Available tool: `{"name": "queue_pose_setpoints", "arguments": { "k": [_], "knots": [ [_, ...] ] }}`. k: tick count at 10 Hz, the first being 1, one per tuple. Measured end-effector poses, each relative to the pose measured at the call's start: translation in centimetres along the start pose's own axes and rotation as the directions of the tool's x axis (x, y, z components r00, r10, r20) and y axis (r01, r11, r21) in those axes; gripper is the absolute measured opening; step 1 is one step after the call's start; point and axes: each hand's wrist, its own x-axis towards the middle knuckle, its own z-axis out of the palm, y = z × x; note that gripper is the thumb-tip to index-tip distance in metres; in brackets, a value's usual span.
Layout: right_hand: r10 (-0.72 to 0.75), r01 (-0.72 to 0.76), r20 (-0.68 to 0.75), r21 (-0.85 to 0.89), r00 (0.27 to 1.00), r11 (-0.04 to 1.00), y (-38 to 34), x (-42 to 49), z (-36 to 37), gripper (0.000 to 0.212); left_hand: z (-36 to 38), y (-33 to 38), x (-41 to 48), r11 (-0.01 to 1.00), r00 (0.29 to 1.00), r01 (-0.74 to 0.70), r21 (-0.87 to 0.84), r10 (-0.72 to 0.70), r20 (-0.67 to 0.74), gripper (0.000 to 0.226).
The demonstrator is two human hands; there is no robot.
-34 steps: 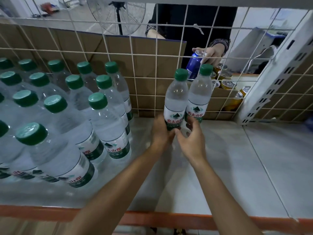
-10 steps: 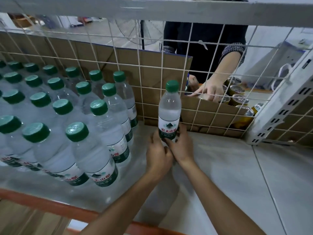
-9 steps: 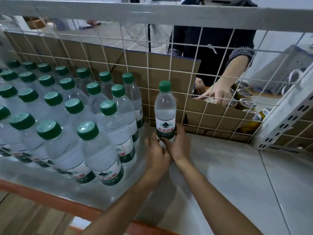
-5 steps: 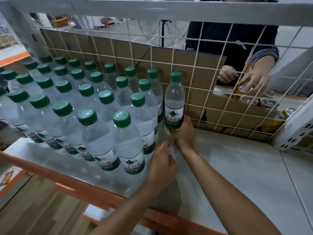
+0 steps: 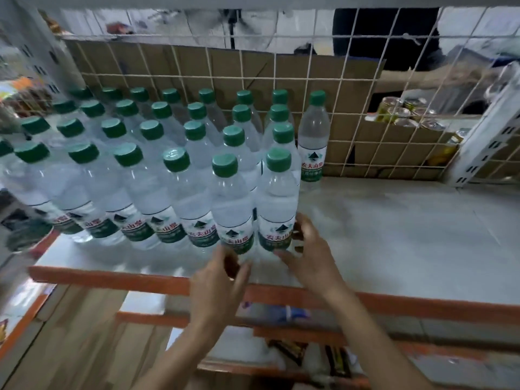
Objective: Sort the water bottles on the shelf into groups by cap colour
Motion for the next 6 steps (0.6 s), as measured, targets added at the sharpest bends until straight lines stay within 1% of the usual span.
{"name": "queue_pose_setpoints", "arguments": {
  "k": [1, 2, 3, 4, 5, 6],
  "knots": [
    [0.039, -0.037, -0.214, 0.011, 0.976, 0.999, 0.0, -0.7, 2.8, 0.063, -0.5, -1.0, 1.3, 0.991, 0.992, 0.127, -0.042, -0.126, 0.022, 0.042],
    [0.078, -0.066, -0.302, 0.049, 0.95, 0.997, -0.2, -0.9, 4.3, 0.061, 0.0, -1.5, 2.1, 0.979, 0.987, 0.161, -0.125, -0.156, 0.047, 0.045],
    [0.073, -0.077, -0.351, 0.002, 0.933, 0.997, -0.4, -0.9, 4.7, 0.061, 0.2, -1.0, 1.5, 0.961, 0.99, 0.144, -0.238, -0.14, 0.034, 0.036],
    [0.077, -0.094, -0.355, -0.032, 0.932, 0.995, -0.6, -1.0, 4.7, 0.064, 0.6, -1.1, 1.3, 0.956, 0.994, 0.11, -0.272, -0.113, 0.006, 0.038],
    [0.104, -0.124, -0.335, -0.041, 0.936, 0.991, -1.6, -1.5, 4.5, 0.067, -0.1, -0.7, 0.9, 0.962, 0.992, 0.123, -0.242, -0.111, 0.064, 0.036],
    [0.127, -0.15, -0.368, -0.035, 0.921, 0.988, -2.1, -2.6, 3.9, 0.076, -1.9, -1.3, 0.0, 0.966, 0.997, 0.024, -0.257, -0.005, 0.073, 0.031]
  ]
}}
